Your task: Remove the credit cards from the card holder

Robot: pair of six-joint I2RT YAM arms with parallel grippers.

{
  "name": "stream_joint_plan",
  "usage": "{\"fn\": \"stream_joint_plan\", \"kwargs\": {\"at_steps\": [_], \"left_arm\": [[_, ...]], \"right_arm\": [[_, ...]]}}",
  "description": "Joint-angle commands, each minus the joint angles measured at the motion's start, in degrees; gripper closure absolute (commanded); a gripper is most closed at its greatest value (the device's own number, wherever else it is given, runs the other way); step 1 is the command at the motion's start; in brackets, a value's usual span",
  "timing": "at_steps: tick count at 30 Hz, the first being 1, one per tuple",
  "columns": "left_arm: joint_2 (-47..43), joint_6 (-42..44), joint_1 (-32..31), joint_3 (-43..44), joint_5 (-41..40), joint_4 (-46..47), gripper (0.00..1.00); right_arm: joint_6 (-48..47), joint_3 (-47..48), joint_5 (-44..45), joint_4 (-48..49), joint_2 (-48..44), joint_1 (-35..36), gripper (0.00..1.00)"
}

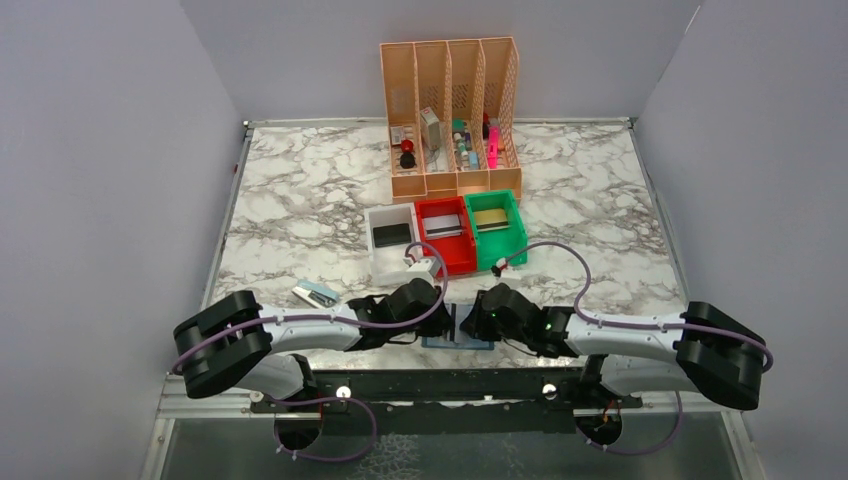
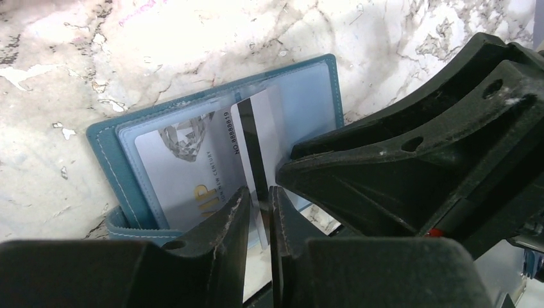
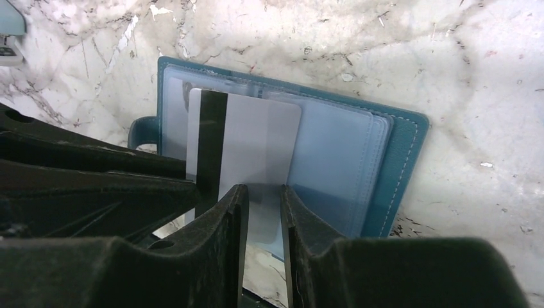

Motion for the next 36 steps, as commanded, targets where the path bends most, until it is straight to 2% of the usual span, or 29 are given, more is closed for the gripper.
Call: {"fn": "stream_joint_plan", "kwargs": {"at_steps": [1, 8, 13, 21, 30, 34, 36], "left_arm": [[1.6, 0.7, 0.2, 1.0, 3.1, 3.8, 0.79], [2.7, 1.1, 0.2, 1.8, 3.5, 3.5, 0.80], [1.6, 1.8, 0.2, 1.9, 3.3, 3.1, 0.91], [-4.5, 3.8, 0.7, 4.4, -4.4, -8.7, 1.00], [-11.4, 10.3, 2.5, 10.3, -9.4, -20.2, 1.00], [-15.2, 12.8, 8.5, 9.0, -4.4, -20.6, 1.00], [-17.5, 13.8, 12.6, 8.1, -0.8, -20.6, 1.00]], "right_arm": [[1.5, -1.6, -0.8, 0.5, 0.7, -0.1, 0.70], [2.1, -2.3, 0.2, -0.4, -1.6, -0.3, 0.71], [1.8, -2.1, 1.0, -1.9, -3.2, -0.3, 0.71], [-1.0, 1.1, 5.4, -9.2, -12.1, -0.3, 0.66], [-1.8, 2.4, 11.6, -11.2, -19.7, -0.3, 0.42], [-4.0, 3.1, 12.1, -10.5, -19.0, -0.4, 0.34], [-10.4, 4.8, 6.7, -8.8, -17.2, -1.8, 0.33]]}}
